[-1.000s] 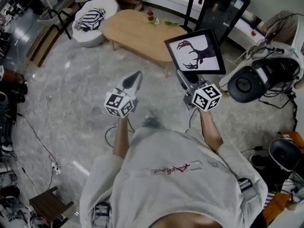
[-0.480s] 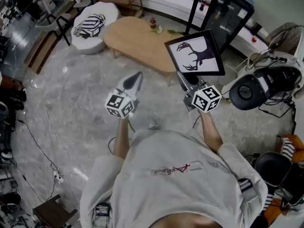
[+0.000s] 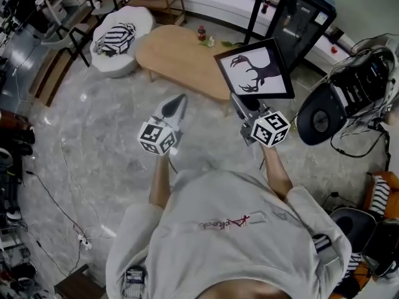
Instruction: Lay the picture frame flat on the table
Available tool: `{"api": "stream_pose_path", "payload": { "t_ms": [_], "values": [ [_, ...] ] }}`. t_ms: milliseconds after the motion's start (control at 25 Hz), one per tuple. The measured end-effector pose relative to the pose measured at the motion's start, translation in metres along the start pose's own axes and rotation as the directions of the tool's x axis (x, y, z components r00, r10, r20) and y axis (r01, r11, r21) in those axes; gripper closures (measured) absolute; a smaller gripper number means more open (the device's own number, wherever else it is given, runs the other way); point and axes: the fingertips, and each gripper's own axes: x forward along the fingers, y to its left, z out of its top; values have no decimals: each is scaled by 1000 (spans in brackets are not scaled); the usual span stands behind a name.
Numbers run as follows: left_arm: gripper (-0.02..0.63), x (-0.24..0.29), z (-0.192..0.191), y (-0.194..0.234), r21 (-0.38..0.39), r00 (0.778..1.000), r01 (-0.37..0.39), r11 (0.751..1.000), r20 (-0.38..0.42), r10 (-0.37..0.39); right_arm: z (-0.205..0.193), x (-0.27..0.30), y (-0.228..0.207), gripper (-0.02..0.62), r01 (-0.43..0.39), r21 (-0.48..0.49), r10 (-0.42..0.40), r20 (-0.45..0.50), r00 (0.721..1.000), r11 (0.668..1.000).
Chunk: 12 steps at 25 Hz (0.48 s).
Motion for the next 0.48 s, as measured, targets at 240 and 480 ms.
{"api": "stream_pose_path", "payload": {
  "t_ms": [240,480],
  "values": [
    [606,10,1,27,-2,1000,25,1000,-6,-25,1,26,-6,523,21,0,-21,10,1000,1000],
    [606,11,-4,39,-15,999,41,999,-15,-41,-6,37,-8,523,47,16,-47,9,999,999]
  ]
}}
